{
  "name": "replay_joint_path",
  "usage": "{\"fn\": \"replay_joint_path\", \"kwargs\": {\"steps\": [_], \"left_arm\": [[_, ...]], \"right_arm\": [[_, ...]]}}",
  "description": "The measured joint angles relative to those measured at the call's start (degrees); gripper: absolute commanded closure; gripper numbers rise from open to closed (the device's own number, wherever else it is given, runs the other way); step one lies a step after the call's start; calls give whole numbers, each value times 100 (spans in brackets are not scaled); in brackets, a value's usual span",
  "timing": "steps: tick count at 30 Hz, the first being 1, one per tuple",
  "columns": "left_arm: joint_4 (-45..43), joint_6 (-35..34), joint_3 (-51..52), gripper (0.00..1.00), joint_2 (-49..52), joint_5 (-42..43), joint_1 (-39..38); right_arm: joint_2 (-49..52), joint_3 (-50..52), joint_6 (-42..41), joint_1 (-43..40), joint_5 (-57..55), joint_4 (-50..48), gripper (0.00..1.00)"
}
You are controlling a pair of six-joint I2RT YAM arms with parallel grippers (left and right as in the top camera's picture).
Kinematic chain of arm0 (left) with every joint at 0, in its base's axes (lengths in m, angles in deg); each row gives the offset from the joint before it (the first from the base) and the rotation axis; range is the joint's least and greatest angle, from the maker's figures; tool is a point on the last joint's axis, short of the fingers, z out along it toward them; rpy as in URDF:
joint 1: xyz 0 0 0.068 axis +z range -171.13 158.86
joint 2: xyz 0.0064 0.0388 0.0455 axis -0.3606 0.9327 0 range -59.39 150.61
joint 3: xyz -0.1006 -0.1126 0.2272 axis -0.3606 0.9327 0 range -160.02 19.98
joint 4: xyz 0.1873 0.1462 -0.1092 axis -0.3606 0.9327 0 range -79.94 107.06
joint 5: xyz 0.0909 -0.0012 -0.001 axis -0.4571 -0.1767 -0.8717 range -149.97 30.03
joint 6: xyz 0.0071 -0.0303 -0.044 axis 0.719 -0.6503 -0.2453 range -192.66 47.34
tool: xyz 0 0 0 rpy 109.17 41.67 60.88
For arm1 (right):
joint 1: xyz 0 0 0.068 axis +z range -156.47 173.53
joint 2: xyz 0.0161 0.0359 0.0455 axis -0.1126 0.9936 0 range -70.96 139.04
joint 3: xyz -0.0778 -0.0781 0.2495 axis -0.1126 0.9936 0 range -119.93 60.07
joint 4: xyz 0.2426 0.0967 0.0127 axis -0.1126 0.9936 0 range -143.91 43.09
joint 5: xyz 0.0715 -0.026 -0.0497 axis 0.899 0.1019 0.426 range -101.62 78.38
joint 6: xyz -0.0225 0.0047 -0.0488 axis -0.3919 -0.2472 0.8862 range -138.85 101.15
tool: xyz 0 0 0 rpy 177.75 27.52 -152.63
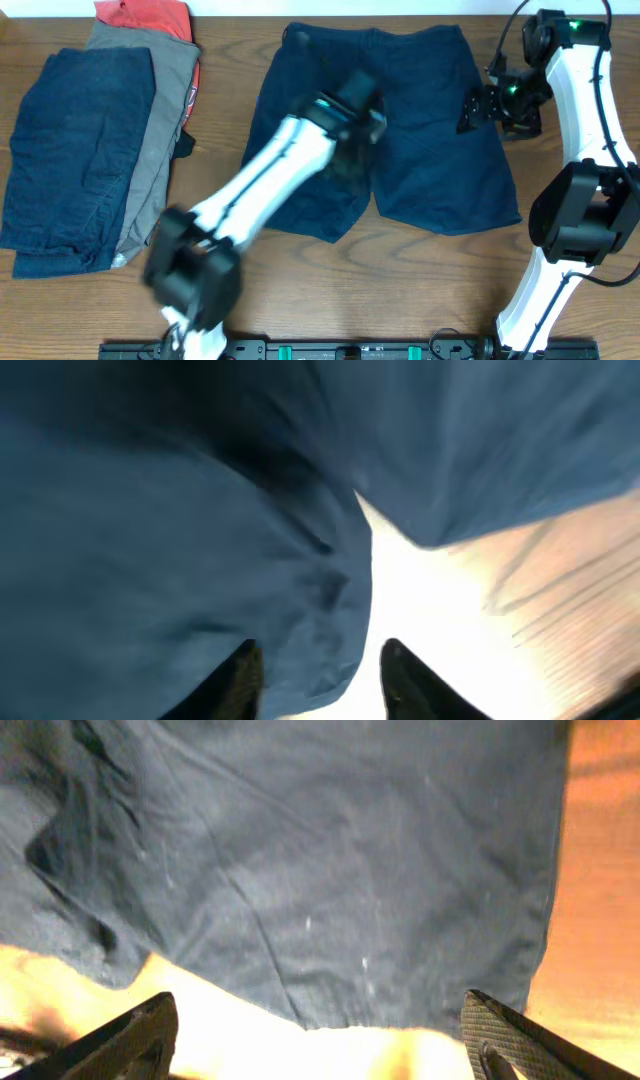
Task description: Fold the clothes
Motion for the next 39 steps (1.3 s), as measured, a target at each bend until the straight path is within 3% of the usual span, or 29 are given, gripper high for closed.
{"fn": "replay_joint_path", "kwargs": {"steps": [5,11,19,28,39], "left_arm": [[-92,-42,-157,52,-748,-2,800],[-101,-146,-160,51,-697,-4,1971],[-122,-210,-155,50,-664,-26,3069],[-125,-210,-155,50,-664,-24,3416],[-199,-210,-155,50,-664,-24,3418]], "right_arm": [[0,2,0,195,-63,273,19],[0,264,-168,905,-129,267,22],[-306,1637,-1010,2157,-776,-778,26],[-1401,3018,-1239,3425,-1233,-1928,41],[-1438,4354,-802,3639,-1552,-2905,46]]}}
